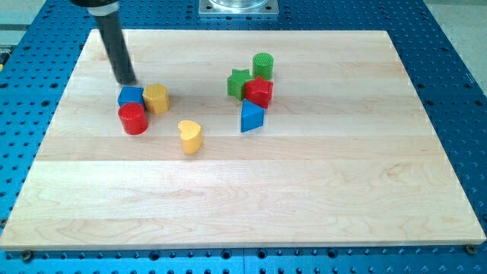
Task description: Move the red circle towards the heart
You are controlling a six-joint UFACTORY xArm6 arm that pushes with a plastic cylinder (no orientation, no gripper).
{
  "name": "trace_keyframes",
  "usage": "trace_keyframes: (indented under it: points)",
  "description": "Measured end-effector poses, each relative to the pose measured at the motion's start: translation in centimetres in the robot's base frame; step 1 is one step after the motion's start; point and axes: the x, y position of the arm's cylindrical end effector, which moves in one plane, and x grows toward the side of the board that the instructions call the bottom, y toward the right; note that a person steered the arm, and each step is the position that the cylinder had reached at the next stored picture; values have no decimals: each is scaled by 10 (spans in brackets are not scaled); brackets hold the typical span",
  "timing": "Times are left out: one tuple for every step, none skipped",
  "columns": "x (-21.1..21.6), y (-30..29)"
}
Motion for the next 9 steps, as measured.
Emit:
trace_keyframes:
  points:
    - [19, -33]
    - [61, -37]
    - [64, -22]
    - [83, -21]
    - [96, -2]
    - [104, 24]
    - [95, 77]
    - [91, 116]
    - [91, 144]
